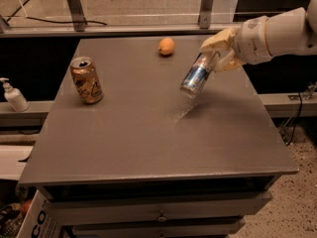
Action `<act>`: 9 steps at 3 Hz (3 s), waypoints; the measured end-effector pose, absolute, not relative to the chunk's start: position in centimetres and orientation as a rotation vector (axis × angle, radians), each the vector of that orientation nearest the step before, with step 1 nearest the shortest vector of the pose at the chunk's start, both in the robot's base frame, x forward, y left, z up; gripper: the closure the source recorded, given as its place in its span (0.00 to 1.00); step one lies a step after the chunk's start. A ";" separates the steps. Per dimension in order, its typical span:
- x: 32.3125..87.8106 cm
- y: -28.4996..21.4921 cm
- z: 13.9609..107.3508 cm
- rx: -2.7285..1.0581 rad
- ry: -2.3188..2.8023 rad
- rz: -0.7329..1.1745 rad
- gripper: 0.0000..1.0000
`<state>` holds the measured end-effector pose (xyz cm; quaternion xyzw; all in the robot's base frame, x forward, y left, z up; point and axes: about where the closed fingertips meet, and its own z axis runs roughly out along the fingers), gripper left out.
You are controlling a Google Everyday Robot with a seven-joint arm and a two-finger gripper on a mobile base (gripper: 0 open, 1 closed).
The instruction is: Place redbull can upright
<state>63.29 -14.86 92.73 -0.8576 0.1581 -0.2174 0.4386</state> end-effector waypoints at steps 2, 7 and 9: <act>63.1 -14.4 93.5 -2.139 0.282 -0.605 1.00; 60.5 -12.6 97.1 -1.924 -0.644 -0.925 1.00; 60.4 -12.1 97.2 -1.877 -0.710 -0.950 1.00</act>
Offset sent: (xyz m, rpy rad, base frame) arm -0.0093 0.0124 0.0359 -0.1380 -0.3331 0.1986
